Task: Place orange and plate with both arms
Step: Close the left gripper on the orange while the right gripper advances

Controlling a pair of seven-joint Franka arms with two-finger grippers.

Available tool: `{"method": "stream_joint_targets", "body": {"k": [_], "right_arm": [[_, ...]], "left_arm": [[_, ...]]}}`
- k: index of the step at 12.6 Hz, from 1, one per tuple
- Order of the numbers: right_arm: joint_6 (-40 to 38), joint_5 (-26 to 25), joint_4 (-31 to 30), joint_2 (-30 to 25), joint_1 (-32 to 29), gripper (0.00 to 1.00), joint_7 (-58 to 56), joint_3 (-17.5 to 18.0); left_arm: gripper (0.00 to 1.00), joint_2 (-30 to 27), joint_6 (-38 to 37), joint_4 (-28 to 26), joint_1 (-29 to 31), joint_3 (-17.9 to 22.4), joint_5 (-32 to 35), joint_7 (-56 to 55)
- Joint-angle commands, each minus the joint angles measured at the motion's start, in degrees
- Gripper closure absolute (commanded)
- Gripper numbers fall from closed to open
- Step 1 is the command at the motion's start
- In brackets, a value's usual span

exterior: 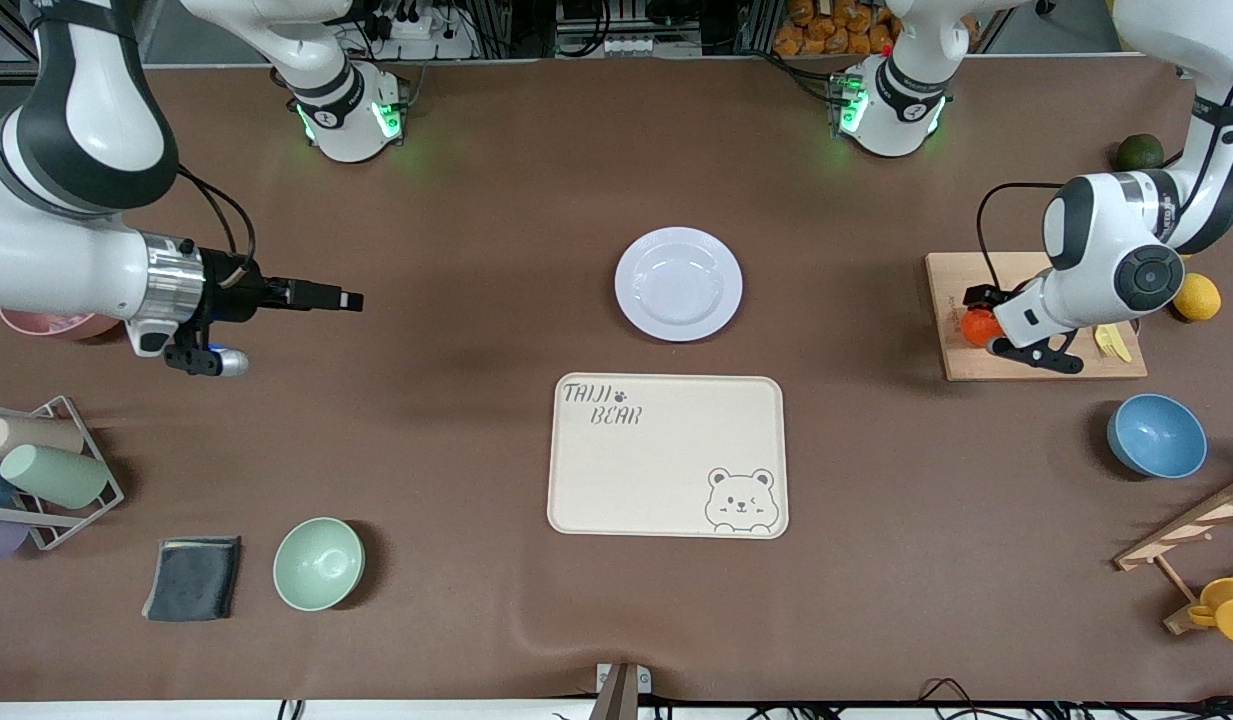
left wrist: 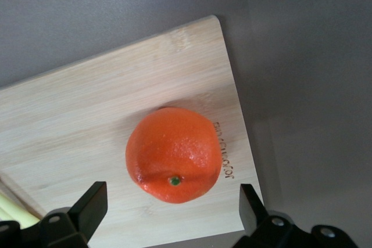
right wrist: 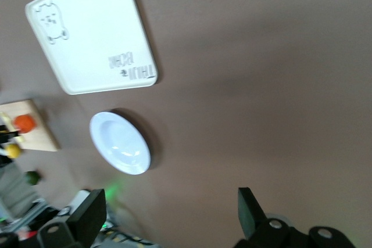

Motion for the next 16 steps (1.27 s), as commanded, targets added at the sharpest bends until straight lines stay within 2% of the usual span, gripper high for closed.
{"method": "stream_joint_targets", "body": {"k": [1,4,7,9,10,11,12,13,16], "right_arm": [[6.0,3.8,-4.4,-0.4,0.8,0.00,0.1,0.0],[9.3,9.0,-7.2,-0.4,2.6,0.00,-1.5,0.0],[12.6,15.9,-12.6,-0.5,2.5,0.00,-12.6,0.0],[16.1,18.3,-15.1,-0.6,3.7,0.00,-15.9,0.0],[17.5,18.8,-16.0,-0.6,4.9,0.00,-16.1,0.0],[18.8,19.7,-17.0,-0.6,5.5,0.00,-16.2,0.0],[19.8,20.4,-18.2,-0.6,6.0,0.00,-16.5,0.0],[20.7,21.7,-18.9,-0.6,6.6,0.00,-16.9,0.0],[25.0,24.3,-20.7,-0.2,8.8,0.00,-20.5,0.0]], "left_arm": [[0.00,3.1,2.8,0.0,0.1,-0.2,1.5,0.7],[0.00,4.8,4.4,0.2,0.1,-0.2,1.6,2.4],[0.00,5.5,4.7,0.4,0.1,-0.2,1.6,2.5],[0.00,5.6,5.6,0.3,0.2,-0.2,1.6,2.5],[0.15,5.5,5.6,0.3,0.6,-0.2,1.6,2.6],[0.38,5.4,5.6,0.3,0.7,-0.2,1.5,2.6],[0.57,5.4,5.6,0.2,0.7,-0.2,1.5,2.6],[0.66,5.4,5.6,0.2,0.6,-0.2,1.5,2.6],[0.71,2.9,5.0,0.2,0.6,-0.3,1.5,2.5]]}}
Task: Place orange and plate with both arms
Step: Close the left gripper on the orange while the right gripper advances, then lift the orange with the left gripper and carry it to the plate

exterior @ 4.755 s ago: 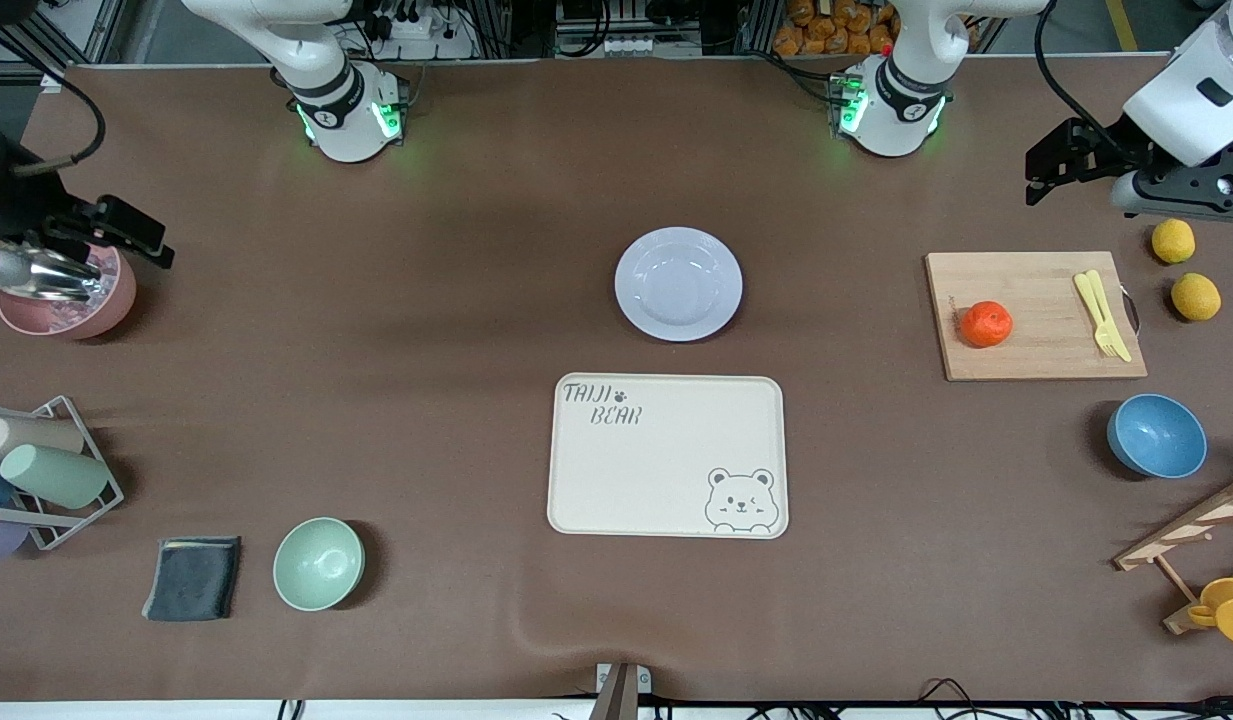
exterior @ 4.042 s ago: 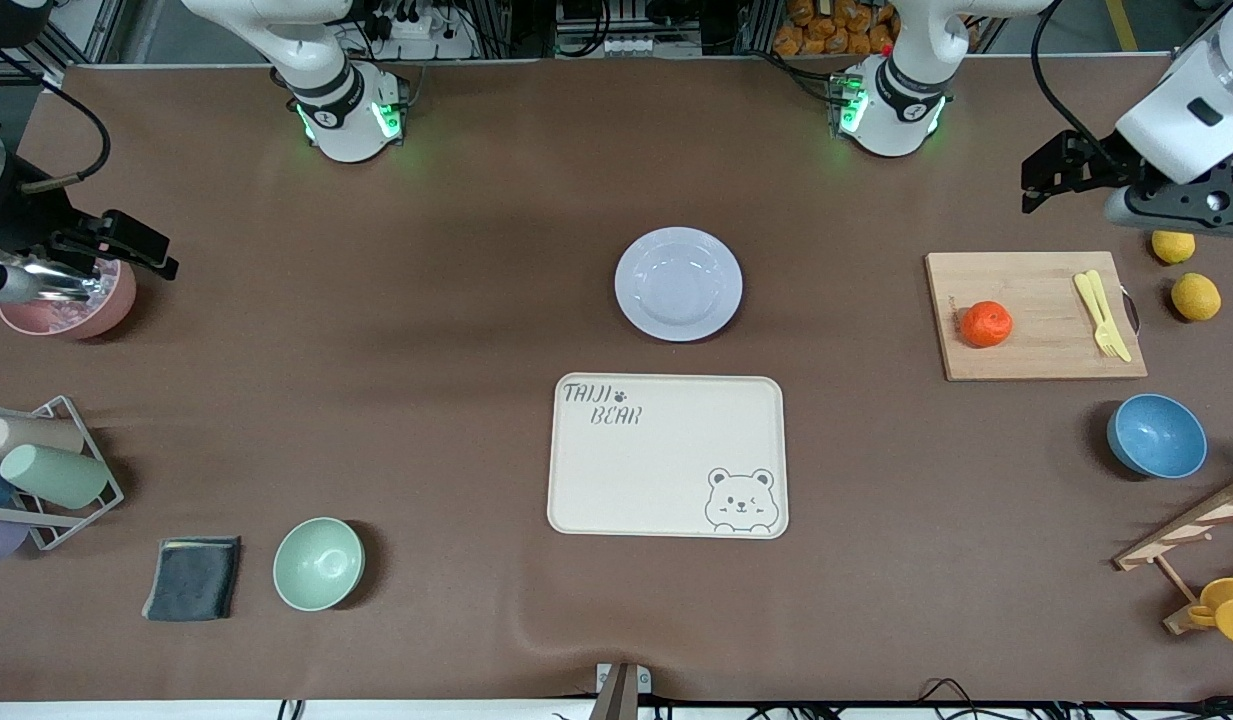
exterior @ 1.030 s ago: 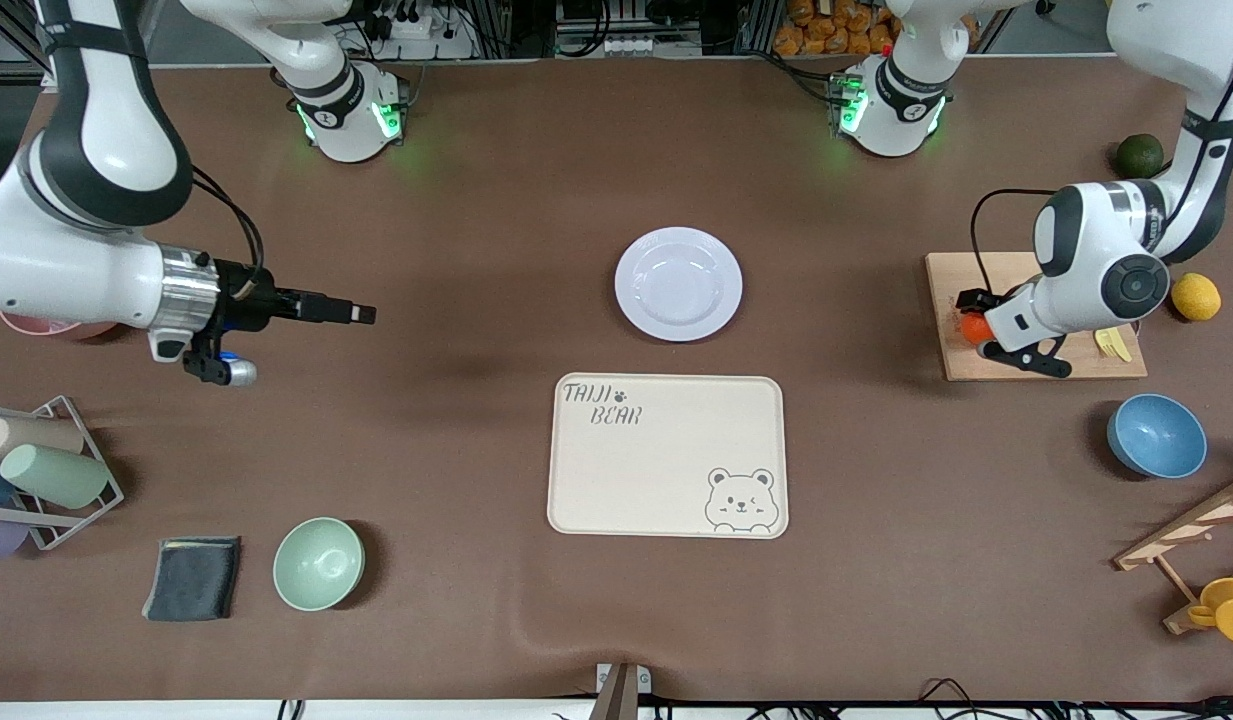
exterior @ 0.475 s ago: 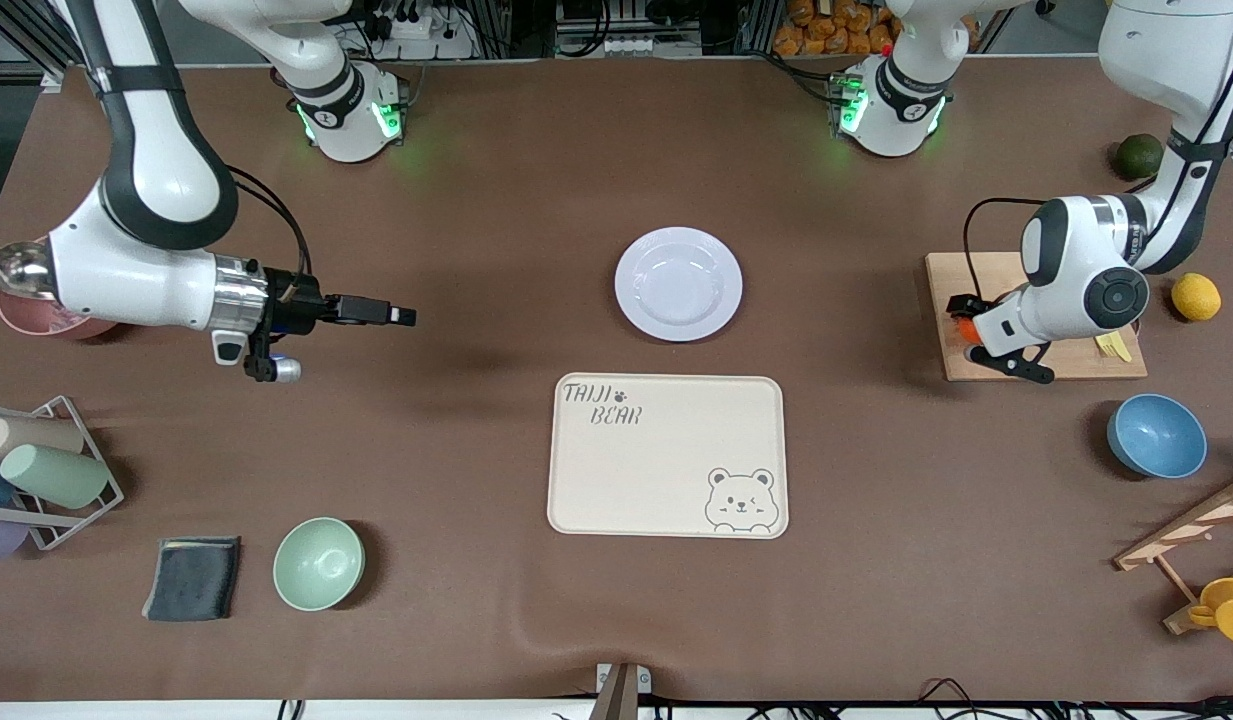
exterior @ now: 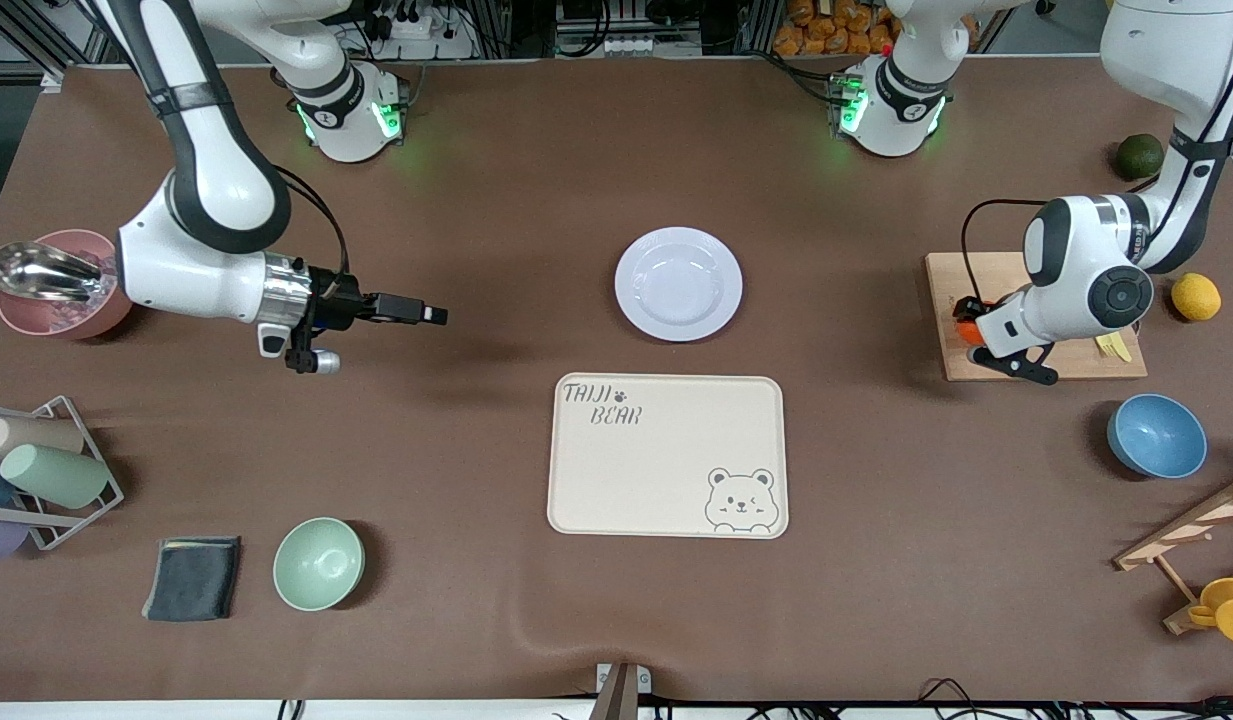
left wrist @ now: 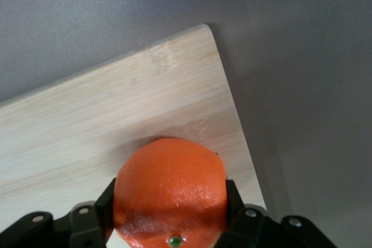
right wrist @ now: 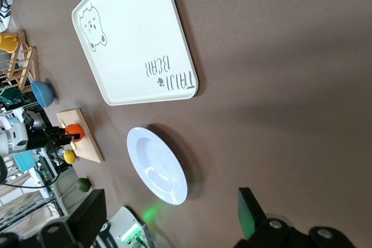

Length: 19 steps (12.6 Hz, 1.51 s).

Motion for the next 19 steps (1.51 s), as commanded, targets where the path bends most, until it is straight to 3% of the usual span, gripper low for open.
{"method": "stream_joint_targets", "body": {"k": [1,5,9,14,16,19], "right_arm": [[2.6,6.1,-2.5,-0.2,1.6,0.00,-6.1,-0.4],[2.9,9.9,-4.6,0.3,1.6,0.00,-11.3,-0.4],[3.9,10.0,-5.5,0.4,1.7,0.00,-13.8,-0.4],[5.6,10.9,-6.0,0.4,2.7,0.00,-14.4,-0.4],[5.8,11.2,-6.1,0.4,2.7,0.00,-14.6,-0.4],[5.8,12.4,-6.8,0.4,2.7,0.00,-17.0,-0.4]], "left_arm": [[0.75,-4.0,-1.0,0.0,0.4,-0.5,1.3,0.3],[1.00,-9.4,-11.2,5.2,0.4,-4.5,-2.9,-2.7],[1.00,-9.0,-22.5,12.7,-0.1,-15.5,-6.0,-17.9],[1.00,-5.8,-22.8,17.1,-1.0,-30.6,-7.0,-38.1],[1.00,-5.3,-22.8,17.9,-3.5,-33.3,-7.7,-44.8],[1.00,-1.9,-22.8,21.1,-10.4,-33.5,-9.2,-53.1]]}}
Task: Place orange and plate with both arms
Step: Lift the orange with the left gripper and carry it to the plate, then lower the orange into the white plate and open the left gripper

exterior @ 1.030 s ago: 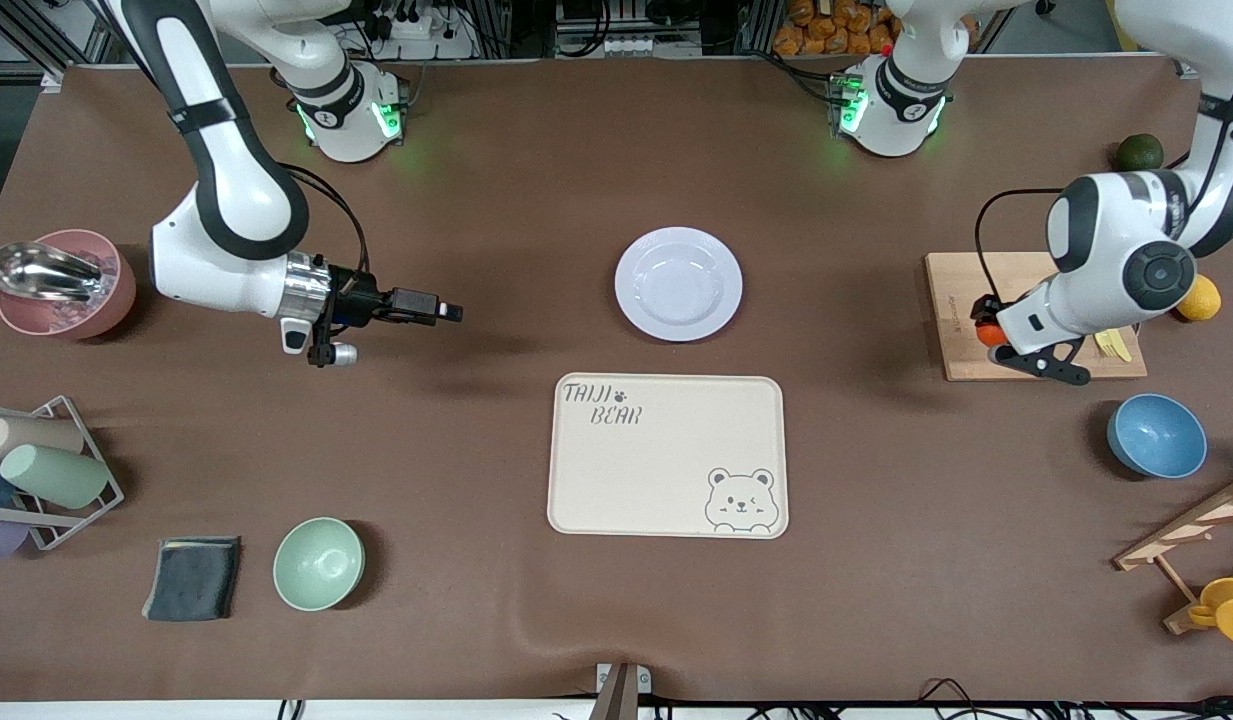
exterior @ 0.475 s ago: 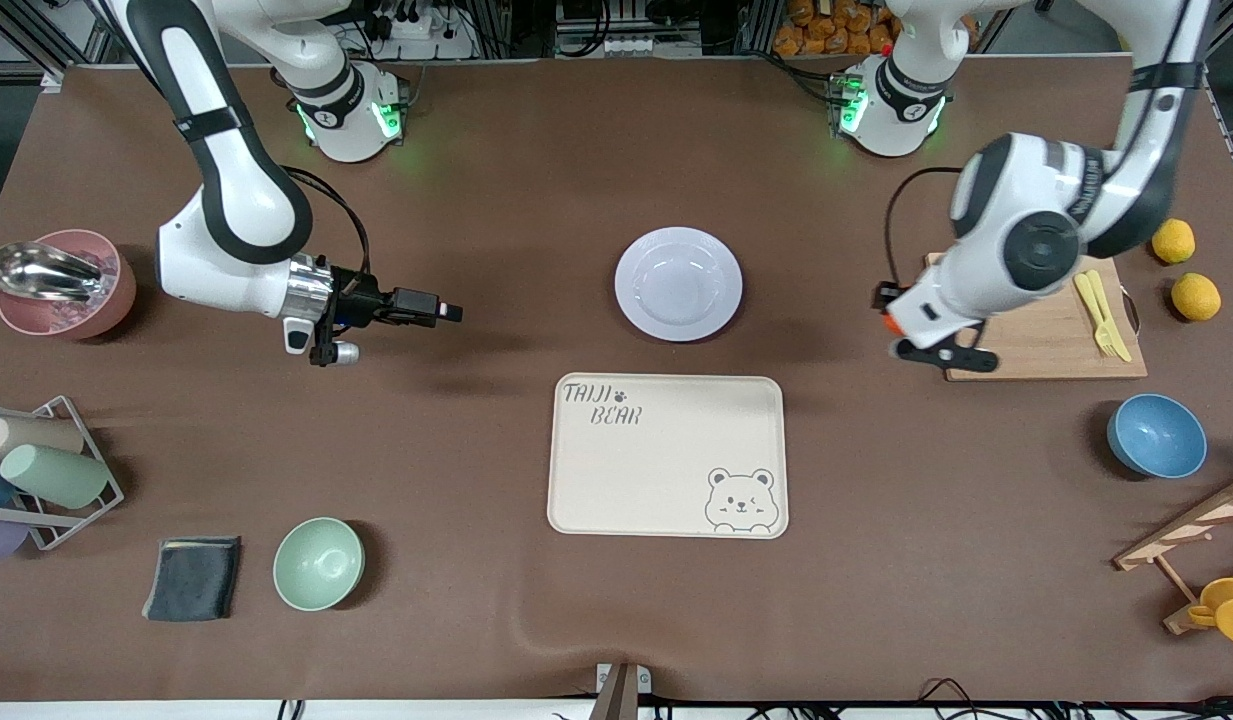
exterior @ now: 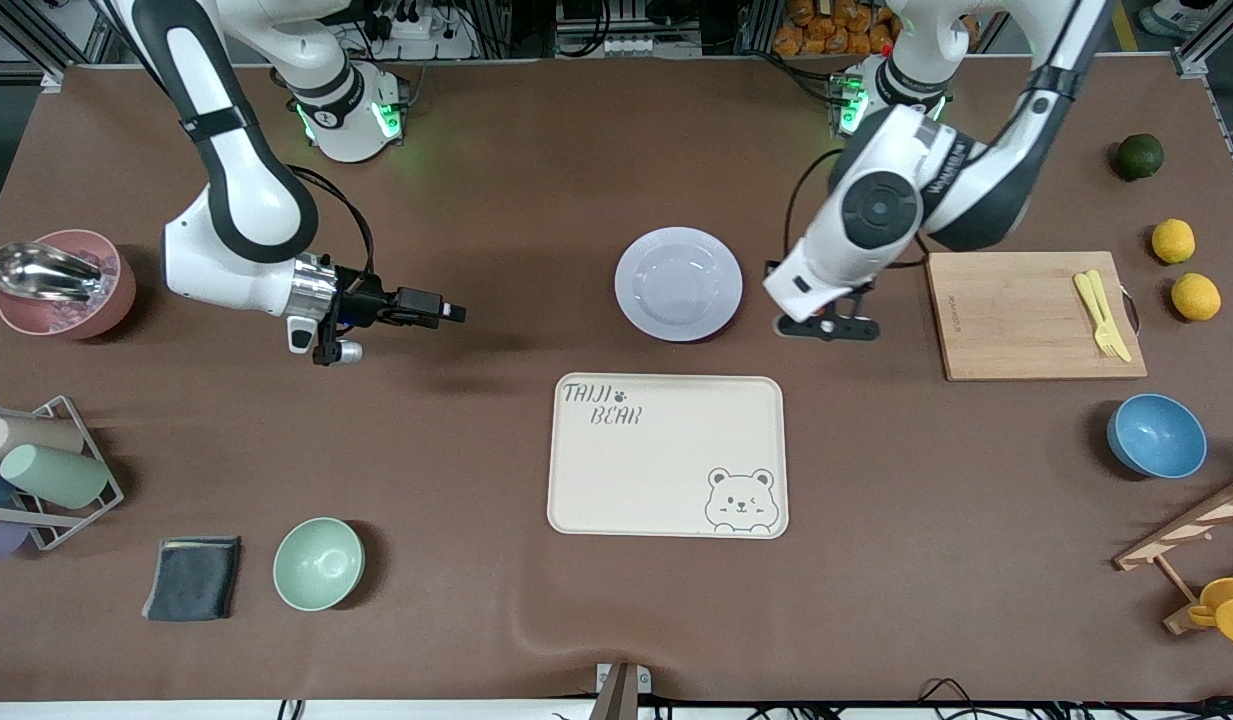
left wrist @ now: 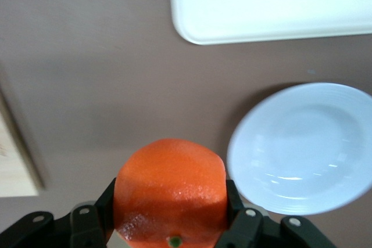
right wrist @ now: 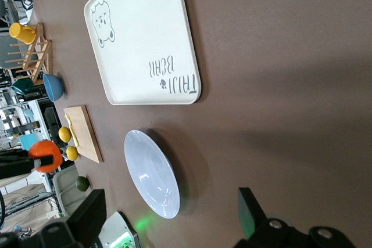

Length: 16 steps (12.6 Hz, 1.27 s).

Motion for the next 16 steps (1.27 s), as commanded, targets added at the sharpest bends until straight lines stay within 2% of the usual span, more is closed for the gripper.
{"method": "stream_joint_targets", "body": {"k": [1,7,11,16], "right_arm": [[1.0,2.8,-1.5,-0.5,0.8,0.00,-3.4,-0.4],[3.3,3.3,-2.0,-0.3,2.1,0.00,-3.5,-0.4],[3.7,3.4,-2.1,0.0,2.5,0.00,-3.9,-0.4],[3.7,4.8,-2.6,0.2,2.5,0.00,-6.2,-0.4]], "left_arm": [[1.00,5.3,-1.7,5.4,-4.9,0.0,-0.9,-7.5],[1.00,15.8,-1.1,10.8,-13.4,0.5,0.3,-17.6],[1.00,22.3,0.3,14.2,-16.3,0.4,6.8,-23.7],[1.00,25.3,2.7,14.3,-17.1,0.5,7.2,-24.6]]}}
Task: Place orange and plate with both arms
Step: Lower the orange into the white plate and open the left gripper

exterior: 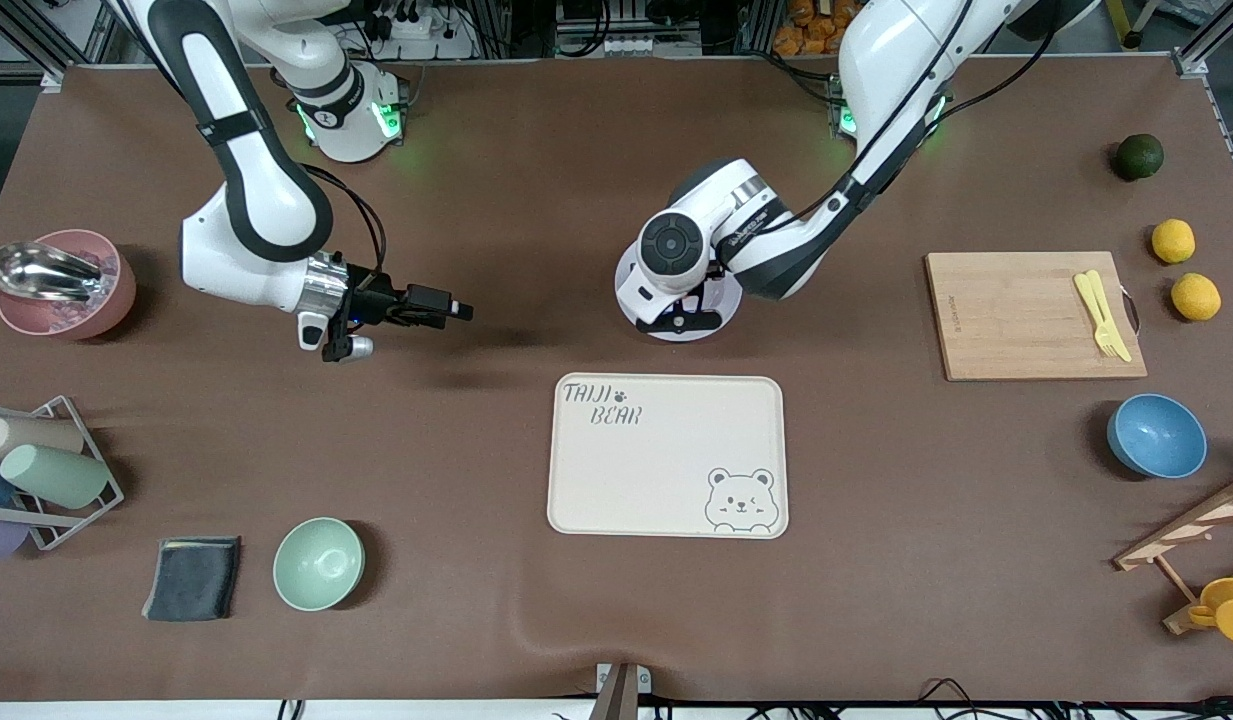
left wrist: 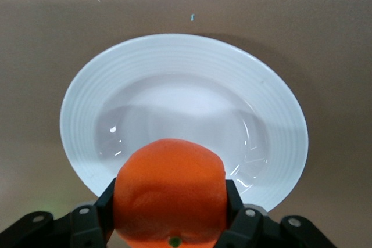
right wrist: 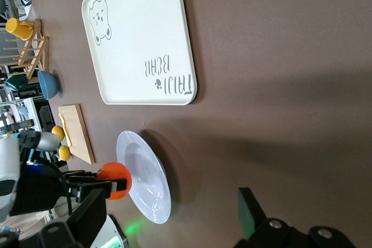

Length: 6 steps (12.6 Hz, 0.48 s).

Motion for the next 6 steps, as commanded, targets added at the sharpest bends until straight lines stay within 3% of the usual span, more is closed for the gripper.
{"method": "stream_joint_targets", "body": {"k": [1,6], "right_arm": [[0.7,2.3,-0.9,0.1,0.7,0.00,-2.9,-0.4],[1.1,2.2,-0.9,0.3,0.8,0.00,-3.0,-0.4]], "left_arm": [[1.00,2.0,1.0,1.6,-0.4,0.1,1.5,-1.4],[1.00,4.0,2.4,1.5,-2.9,2.0,1.5,-1.5]]}}
